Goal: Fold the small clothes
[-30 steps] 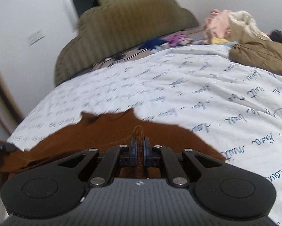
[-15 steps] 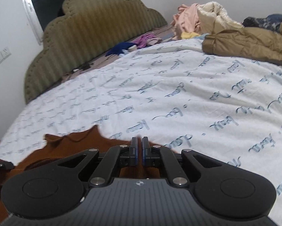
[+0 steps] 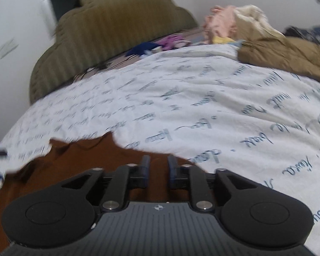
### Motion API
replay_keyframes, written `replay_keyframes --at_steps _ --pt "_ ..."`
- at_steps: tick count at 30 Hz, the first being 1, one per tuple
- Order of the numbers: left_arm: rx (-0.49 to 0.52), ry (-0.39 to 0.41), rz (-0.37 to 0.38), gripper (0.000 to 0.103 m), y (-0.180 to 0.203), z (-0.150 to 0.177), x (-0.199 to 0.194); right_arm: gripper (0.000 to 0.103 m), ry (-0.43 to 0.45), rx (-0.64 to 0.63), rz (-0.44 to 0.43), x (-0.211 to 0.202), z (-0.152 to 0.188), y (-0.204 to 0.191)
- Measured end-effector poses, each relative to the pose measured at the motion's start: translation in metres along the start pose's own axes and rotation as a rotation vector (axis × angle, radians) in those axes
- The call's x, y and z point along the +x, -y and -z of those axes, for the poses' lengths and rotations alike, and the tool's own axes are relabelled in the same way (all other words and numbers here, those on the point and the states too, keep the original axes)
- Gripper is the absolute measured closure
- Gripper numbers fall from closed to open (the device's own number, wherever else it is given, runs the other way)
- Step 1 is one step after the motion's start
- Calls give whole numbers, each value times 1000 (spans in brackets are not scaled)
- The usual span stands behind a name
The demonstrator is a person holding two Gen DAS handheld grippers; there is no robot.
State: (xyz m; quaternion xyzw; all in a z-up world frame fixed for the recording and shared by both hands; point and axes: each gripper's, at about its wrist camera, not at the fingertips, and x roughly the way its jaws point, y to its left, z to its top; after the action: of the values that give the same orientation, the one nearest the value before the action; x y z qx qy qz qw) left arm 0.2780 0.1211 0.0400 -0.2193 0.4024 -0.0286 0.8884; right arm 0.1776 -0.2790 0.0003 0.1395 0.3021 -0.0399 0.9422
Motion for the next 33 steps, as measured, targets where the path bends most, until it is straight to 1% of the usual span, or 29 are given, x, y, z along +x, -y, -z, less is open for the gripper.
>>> replay_keyframes --at_steps 1,2,3,4,5,7,9,11,12,13,14,15,16,17,18,19,20,21,23,24,25,27,28,29,31,33 --pt "29 1 -1 14 1 1 -5 65 -3 -23 -12 -2 1 -5" --pt "65 3 -1 14 3 3 -10 57 -6 -40 -28 -5 3 -9" --pt "112 8 -5 14 4 6 -15 50 -12 -50 -46 -8 4 -11" --pt "162 17 -12 14 6 10 -21 47 -22 -51 -67 -11 5 -12" --pt "223 27 -19 14 7 16 -26 42 -32 -47 -82 -14 7 -11" --pt "354 36 -43 14 13 28 -32 38 -58 -59 -90 -18 9 -11" --pt "498 37 -75 14 23 40 -31 32 -75 -94 -85 -19 12 -13" --pt "636 22 -101 14 38 55 -26 28 -85 -118 -92 -19 13 -18" --pt "704 13 -122 14 45 63 -21 27 -86 -121 -96 -20 13 -21" --pt "770 7 -158 14 55 71 -14 26 -86 -119 -102 -21 14 -23" --pt "830 16 -210 14 64 79 -5 24 -85 -114 -111 -22 14 -25" --pt "891 42 -272 14 73 86 4 23 -83 -109 -119 -24 15 -26" --pt "927 70 -323 14 79 90 12 23 -81 -105 -122 -26 15 -27" --pt "937 100 -376 14 82 90 18 22 -79 -105 -121 -28 16 -28" --pt "917 121 -426 14 83 84 24 22 -75 -107 -115 -30 17 -28" --pt "865 125 -465 14 82 73 28 21 -72 -109 -107 -33 18 -27" --pt "784 113 -483 14 76 59 28 21 -69 -109 -100 -36 18 -25" --pt "678 92 -480 14 67 44 25 20 -66 -104 -94 -41 19 -21" --pt "519 62 -415 14 45 21 13 17 -62 -87 -87 -49 21 -11" --pt "470 53 -378 14 34 16 5 17 -61 -78 -88 -53 22 -5" --pt "451 53 -357 14 26 13 -4 16 -62 -66 -94 -57 24 1" --pt "467 66 -352 14 14 18 -23 14 -73 -33 -120 -64 29 12" --pt "485 74 -337 14 8 24 -34 13 -84 -15 -132 -68 32 17" --pt "503 71 -304 14 2 30 -44 12 -97 1 -147 -71 36 21" --pt "525 50 -214 14 -9 47 -65 12 -111 31 -187 -79 45 28" --pt "538 12 -127 14 -17 64 -79 12 -118 69 -219 -90 54 35"
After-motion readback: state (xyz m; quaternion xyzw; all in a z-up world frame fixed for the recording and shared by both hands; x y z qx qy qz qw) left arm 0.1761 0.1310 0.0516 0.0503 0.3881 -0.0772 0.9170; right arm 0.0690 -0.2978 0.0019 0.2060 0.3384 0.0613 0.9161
